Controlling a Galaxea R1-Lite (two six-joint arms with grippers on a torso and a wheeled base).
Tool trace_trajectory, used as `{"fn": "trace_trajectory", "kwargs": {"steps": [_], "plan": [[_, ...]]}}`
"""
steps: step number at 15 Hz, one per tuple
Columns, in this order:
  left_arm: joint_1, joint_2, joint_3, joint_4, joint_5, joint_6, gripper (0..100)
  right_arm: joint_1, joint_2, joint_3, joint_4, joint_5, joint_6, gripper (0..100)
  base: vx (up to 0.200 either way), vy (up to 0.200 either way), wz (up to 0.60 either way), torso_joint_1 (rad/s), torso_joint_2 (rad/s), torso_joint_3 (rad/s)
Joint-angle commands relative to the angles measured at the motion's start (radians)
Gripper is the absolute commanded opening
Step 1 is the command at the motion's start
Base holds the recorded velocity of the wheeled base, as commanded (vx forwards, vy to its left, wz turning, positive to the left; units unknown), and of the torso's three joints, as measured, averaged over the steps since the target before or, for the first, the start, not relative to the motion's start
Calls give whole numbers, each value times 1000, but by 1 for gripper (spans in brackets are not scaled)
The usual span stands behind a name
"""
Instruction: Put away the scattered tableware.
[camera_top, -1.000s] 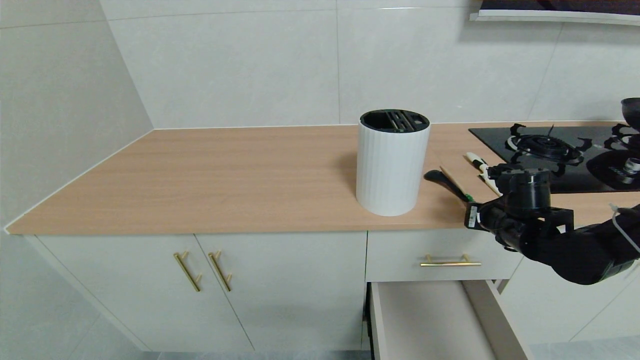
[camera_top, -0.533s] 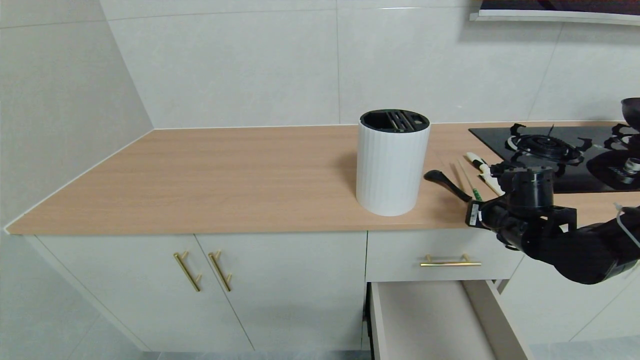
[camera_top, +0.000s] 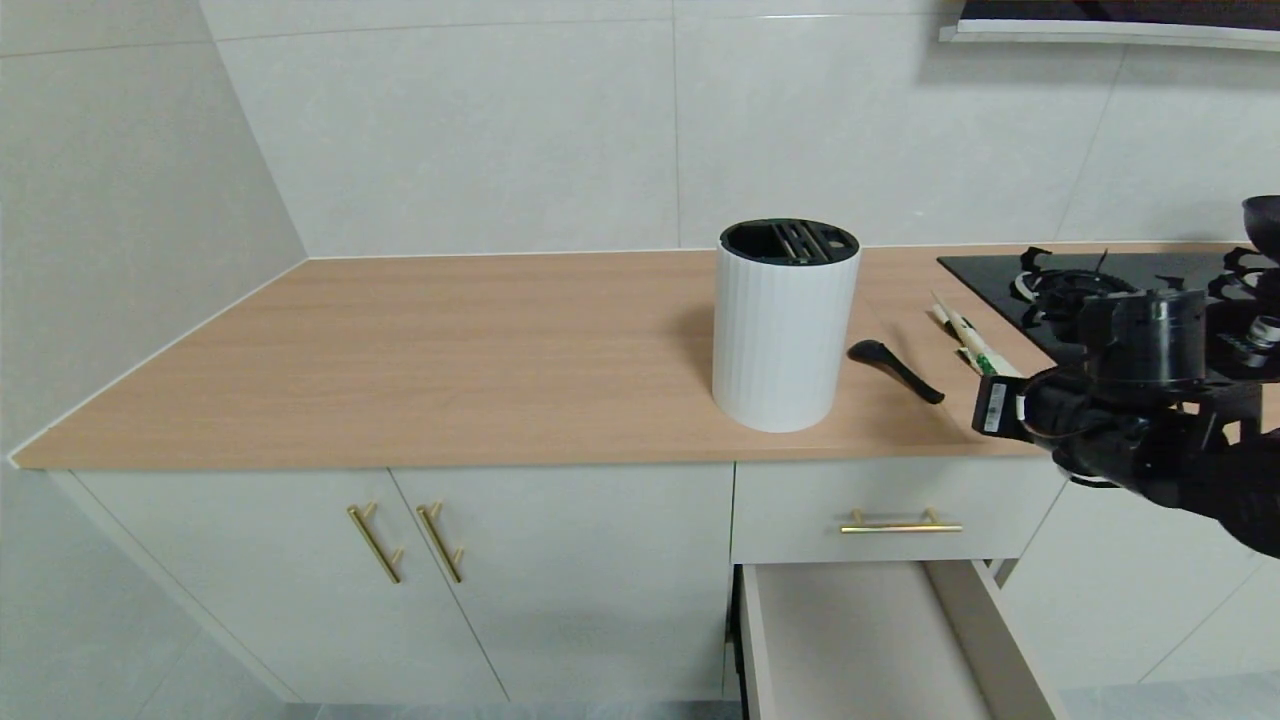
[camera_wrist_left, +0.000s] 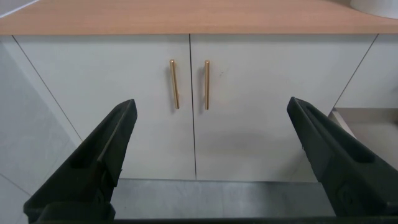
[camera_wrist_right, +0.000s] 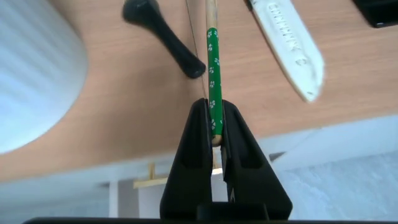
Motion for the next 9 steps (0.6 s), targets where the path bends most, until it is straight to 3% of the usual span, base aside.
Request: {"fn": "trace_trajectory", "kwargs": {"steps": [1,6,9], "plan": [[0,0,0,0,1,0,100,4,-152,-6,79,29,-1,0,0,0,0,0,0,0],[0,0,0,0,1,0,100,14,-382,-61,509,160,-64,0,0,0,0,0,0,0],[0,0,0,0,1,0,100,14,-451,-21,530,238,-137,0,0,0,0,0,0,0]]}}
